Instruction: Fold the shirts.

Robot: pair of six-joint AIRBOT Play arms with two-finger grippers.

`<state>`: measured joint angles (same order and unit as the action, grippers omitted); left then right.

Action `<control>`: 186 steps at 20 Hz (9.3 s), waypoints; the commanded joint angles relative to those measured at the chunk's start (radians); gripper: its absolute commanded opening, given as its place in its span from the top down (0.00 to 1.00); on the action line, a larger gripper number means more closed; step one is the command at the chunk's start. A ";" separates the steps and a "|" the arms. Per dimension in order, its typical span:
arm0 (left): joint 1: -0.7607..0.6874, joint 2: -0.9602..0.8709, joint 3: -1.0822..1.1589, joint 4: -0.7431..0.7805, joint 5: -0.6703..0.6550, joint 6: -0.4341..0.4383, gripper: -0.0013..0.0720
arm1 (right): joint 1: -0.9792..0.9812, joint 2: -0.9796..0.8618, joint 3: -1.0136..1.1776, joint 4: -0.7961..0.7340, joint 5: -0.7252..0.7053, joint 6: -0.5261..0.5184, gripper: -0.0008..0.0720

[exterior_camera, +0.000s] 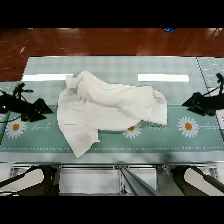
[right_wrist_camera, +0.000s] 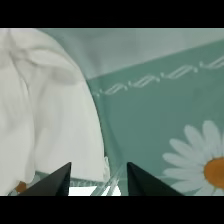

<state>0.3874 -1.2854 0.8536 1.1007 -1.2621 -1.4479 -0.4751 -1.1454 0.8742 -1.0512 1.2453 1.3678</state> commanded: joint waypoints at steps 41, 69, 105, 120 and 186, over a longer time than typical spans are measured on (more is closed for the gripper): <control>-0.008 0.117 0.624 -0.723 0.092 0.199 0.94 | 0.129 -0.114 0.904 0.358 0.044 -0.037 0.96; -0.022 0.423 0.287 -0.171 0.021 0.053 0.95 | 0.145 0.425 0.322 0.072 0.107 0.027 0.96; -0.183 -0.354 0.347 -0.104 -0.151 0.130 0.30 | 0.213 -0.633 0.604 -0.047 0.174 0.045 0.42; 0.434 0.204 -0.301 -0.167 -0.158 0.281 0.29 | -0.007 -0.015 -0.086 0.229 -0.071 -0.163 0.42; -0.196 -0.605 0.660 -0.332 0.023 0.040 0.94 | 0.198 -0.660 0.552 0.243 -0.124 0.019 0.90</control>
<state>0.2005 -1.8282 1.4597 0.7704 -1.2373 -1.4052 -0.2836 -1.7660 1.4048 -0.8124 1.1519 1.3750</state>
